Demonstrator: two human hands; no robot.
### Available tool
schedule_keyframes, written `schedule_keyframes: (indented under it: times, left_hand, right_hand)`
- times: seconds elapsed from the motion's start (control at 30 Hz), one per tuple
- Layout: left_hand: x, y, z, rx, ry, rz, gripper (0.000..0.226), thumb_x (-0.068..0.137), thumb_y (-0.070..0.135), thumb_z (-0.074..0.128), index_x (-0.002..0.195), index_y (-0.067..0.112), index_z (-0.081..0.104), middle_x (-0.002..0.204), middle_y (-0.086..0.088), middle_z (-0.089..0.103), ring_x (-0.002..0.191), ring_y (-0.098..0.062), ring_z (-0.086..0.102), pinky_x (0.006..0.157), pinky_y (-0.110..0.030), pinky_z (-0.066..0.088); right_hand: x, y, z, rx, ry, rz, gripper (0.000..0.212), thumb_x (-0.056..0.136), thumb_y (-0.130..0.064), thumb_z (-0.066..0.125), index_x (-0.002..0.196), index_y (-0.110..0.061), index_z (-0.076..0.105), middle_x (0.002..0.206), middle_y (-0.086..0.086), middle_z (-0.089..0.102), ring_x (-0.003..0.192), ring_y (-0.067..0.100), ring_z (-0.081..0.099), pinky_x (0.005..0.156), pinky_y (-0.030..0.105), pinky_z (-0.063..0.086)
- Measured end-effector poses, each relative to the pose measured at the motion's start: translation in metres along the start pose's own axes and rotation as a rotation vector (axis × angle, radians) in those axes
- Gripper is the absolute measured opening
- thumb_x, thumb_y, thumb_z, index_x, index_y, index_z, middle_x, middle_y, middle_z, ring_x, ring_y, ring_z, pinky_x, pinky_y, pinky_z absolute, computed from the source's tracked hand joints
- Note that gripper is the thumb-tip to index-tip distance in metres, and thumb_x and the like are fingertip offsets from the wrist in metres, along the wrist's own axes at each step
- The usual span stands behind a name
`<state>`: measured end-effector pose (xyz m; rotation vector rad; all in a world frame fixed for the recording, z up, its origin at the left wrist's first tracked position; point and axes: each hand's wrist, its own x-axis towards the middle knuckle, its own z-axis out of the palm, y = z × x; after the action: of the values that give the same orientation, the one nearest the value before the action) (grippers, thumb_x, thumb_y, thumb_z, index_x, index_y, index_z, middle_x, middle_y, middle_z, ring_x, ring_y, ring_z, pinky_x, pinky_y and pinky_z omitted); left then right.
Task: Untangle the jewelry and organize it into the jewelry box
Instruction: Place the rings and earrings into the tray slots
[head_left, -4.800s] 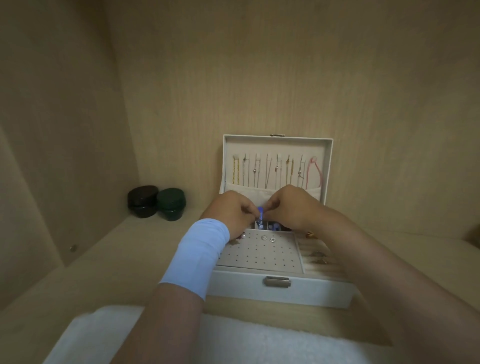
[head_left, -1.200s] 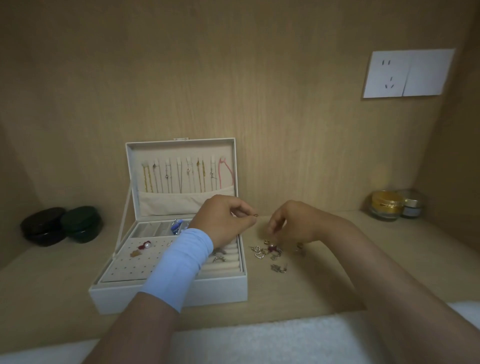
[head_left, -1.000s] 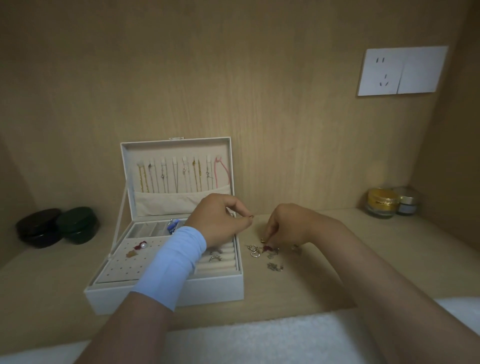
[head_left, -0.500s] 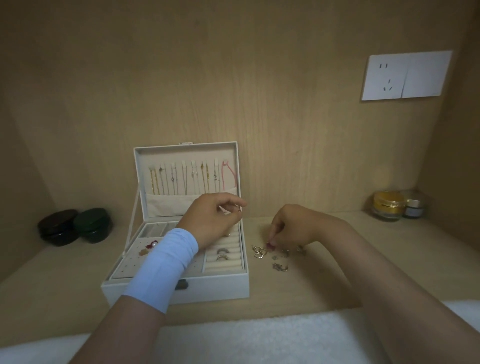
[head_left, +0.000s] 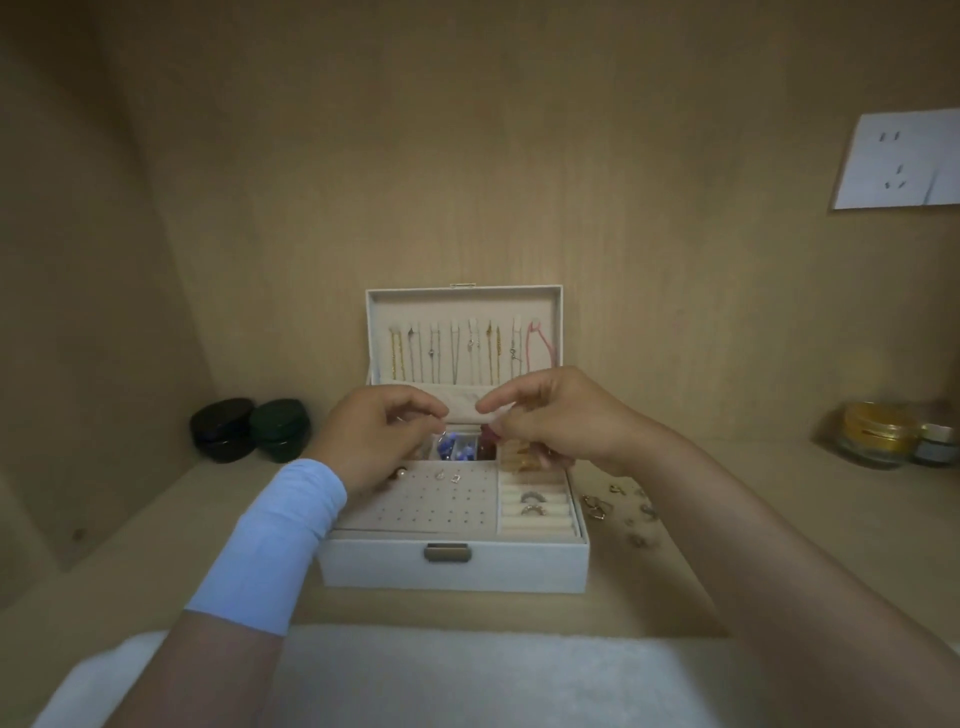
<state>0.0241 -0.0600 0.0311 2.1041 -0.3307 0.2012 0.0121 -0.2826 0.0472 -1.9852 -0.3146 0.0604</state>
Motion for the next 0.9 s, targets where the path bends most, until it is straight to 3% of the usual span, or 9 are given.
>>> schedule_keyframes:
  times: [0.07,0.17,0.3,0.47,0.53,0.6,0.7,0.8,0.9]
  left_hand:
    - [-0.003,-0.010,-0.009,-0.045,0.024,-0.038,0.015,0.088,0.019,0.070,0.089,0.034,0.075,0.089,0.004,0.071,0.077,-0.021,0.066,0.069,-0.036,0.061]
    - [-0.006,-0.019,-0.019,0.016,0.031,-0.018,0.015,0.088,0.016,0.069,0.093,0.029,0.073,0.089,-0.002,0.072,0.077,-0.017,0.068,0.072,-0.023,0.057]
    - [-0.009,-0.025,-0.032,-0.075,0.079,-0.005,0.013,0.087,0.012,0.070,0.091,0.022,0.076,0.080,-0.014,0.073,0.057,-0.008,0.059,0.060,-0.019,0.053]
    - [-0.009,-0.039,-0.039,-0.049,0.070,0.003,0.012,0.087,0.014,0.070,0.089,0.024,0.076,0.062,0.005,0.067,0.055,-0.008,0.058,0.066,-0.023,0.052]
    - [-0.009,-0.043,-0.039,-0.007,0.080,-0.013,0.012,0.088,0.017,0.069,0.089,0.027,0.076,0.068,0.008,0.067,0.059,-0.006,0.058,0.067,-0.018,0.048]
    - [-0.009,-0.044,-0.037,0.043,0.081,-0.016,0.013,0.088,0.020,0.069,0.092,0.030,0.076,0.080,0.009,0.069,0.067,-0.002,0.059,0.064,-0.009,0.043]
    - [-0.011,-0.042,-0.033,0.041,0.081,0.006,0.019,0.090,0.021,0.067,0.104,0.033,0.073,0.089,0.017,0.066,0.076,0.006,0.058,0.064,-0.001,0.041]
    - [-0.011,-0.042,-0.030,-0.003,0.047,0.047,0.020,0.090,0.024,0.068,0.106,0.035,0.074,0.089,0.019,0.070,0.072,0.002,0.059,0.074,-0.015,0.049]
    - [-0.011,-0.043,-0.027,-0.112,0.033,0.058,0.020,0.088,0.022,0.070,0.101,0.035,0.077,0.086,0.012,0.075,0.065,-0.012,0.061,0.072,-0.033,0.059]
  right_hand:
    - [0.011,-0.004,0.015,-0.028,-0.031,0.001,0.015,0.091,-0.012,0.070,0.100,-0.021,0.078,0.088,0.005,0.078,0.047,0.014,0.052,0.040,0.022,0.039]
    - [0.024,-0.010,0.036,-0.068,-0.050,0.002,0.016,0.093,-0.013,0.068,0.101,-0.020,0.079,0.077,-0.003,0.076,0.049,0.012,0.049,0.040,0.022,0.037]
    - [0.038,-0.019,0.058,-0.072,-0.065,-0.010,0.022,0.088,-0.008,0.071,0.108,-0.018,0.077,0.081,0.004,0.072,0.054,0.010,0.052,0.045,0.021,0.041]
    - [0.043,-0.016,0.074,-0.138,-0.024,-0.064,0.010,0.089,-0.019,0.075,0.098,-0.018,0.080,0.061,-0.006,0.067,0.048,0.013,0.051,0.047,0.023,0.043]
    - [0.044,-0.013,0.075,-0.249,0.000,-0.070,0.008,0.088,-0.023,0.076,0.094,-0.020,0.081,0.062,-0.013,0.071,0.051,0.013,0.060,0.054,0.024,0.049]
    - [0.045,-0.011,0.074,-0.338,0.018,-0.076,0.008,0.086,-0.022,0.078,0.093,-0.023,0.081,0.058,-0.022,0.068,0.052,-0.003,0.061,0.059,0.015,0.045]
    - [0.043,-0.012,0.071,-0.334,0.031,-0.103,0.010,0.078,-0.024,0.084,0.087,-0.028,0.082,0.073,-0.020,0.074,0.072,-0.010,0.065,0.073,0.012,0.045]
    - [0.040,-0.019,0.069,-0.247,-0.023,-0.121,0.003,0.083,-0.025,0.079,0.084,-0.025,0.082,0.077,-0.008,0.077,0.063,-0.003,0.064,0.068,0.012,0.045]
    - [0.037,-0.021,0.067,-0.168,-0.083,-0.091,0.021,0.096,-0.023,0.065,0.082,-0.022,0.081,0.074,0.002,0.074,0.050,0.009,0.045,0.052,0.018,0.038]
